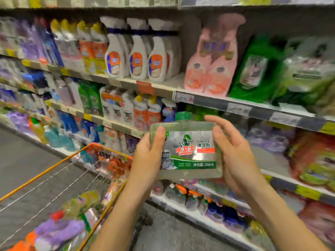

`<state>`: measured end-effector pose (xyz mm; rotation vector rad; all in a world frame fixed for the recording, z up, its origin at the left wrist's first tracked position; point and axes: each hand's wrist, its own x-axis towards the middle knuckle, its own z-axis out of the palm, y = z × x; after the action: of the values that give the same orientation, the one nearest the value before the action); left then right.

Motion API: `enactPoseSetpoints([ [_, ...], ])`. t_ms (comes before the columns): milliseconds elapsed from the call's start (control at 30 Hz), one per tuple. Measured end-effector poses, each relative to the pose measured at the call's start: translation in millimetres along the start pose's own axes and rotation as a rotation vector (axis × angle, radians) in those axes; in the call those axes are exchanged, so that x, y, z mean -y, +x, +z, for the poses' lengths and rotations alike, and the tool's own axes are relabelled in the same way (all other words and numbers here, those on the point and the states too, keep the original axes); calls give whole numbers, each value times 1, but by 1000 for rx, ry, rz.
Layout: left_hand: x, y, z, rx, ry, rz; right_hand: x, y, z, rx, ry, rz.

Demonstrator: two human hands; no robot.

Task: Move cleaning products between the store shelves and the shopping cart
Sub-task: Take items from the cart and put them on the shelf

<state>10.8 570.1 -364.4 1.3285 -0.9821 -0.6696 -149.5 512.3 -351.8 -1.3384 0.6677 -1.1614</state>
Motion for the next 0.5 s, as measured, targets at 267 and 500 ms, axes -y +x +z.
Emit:
enactPoseSetpoints([
  [267, -44, -8, 148, 232, -55, 74, 63, -33, -133, -239, -149, -169],
  [500, -99, -19, 273, 332, -137, 189, 133, -44, -247, -274, -217, -299],
])
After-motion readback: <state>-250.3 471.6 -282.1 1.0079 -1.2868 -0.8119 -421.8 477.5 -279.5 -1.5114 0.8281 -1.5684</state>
